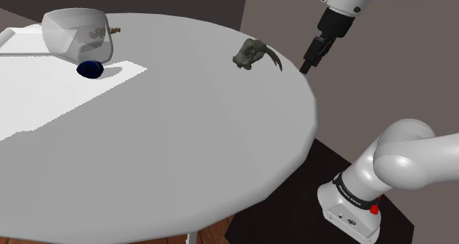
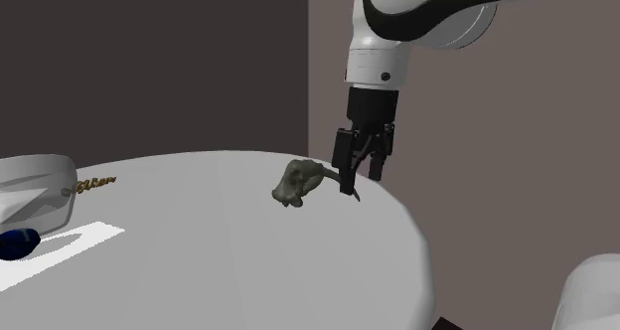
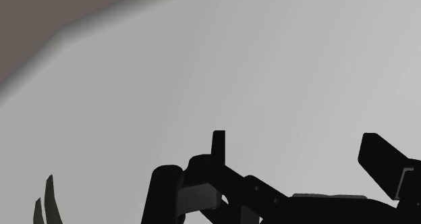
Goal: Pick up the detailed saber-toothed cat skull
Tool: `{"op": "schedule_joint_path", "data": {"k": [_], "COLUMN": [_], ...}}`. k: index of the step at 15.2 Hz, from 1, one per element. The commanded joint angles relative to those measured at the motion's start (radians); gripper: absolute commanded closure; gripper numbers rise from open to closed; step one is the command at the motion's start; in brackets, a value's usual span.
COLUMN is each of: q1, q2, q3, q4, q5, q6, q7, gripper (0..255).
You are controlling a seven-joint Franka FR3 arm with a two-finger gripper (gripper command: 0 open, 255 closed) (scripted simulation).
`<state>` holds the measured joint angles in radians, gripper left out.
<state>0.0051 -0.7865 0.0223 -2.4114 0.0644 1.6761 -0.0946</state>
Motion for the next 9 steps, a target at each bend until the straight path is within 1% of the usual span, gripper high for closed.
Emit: {"op": "schedule_joint_path", "data": {"k": [1,5,9], "q1": [0.000,0.012,0.039], "q2": [0.000,0.069,0.182], "q3": [0.000,-0.149,-0.293], "q4": [0.000,0.031,0.105], "q5": [0.000,-0.021,-0.015], "q6": [0.000,0.039,0.066], "q7": [0.000,-0.222,-0.447], "gripper": [0,0,0]}}
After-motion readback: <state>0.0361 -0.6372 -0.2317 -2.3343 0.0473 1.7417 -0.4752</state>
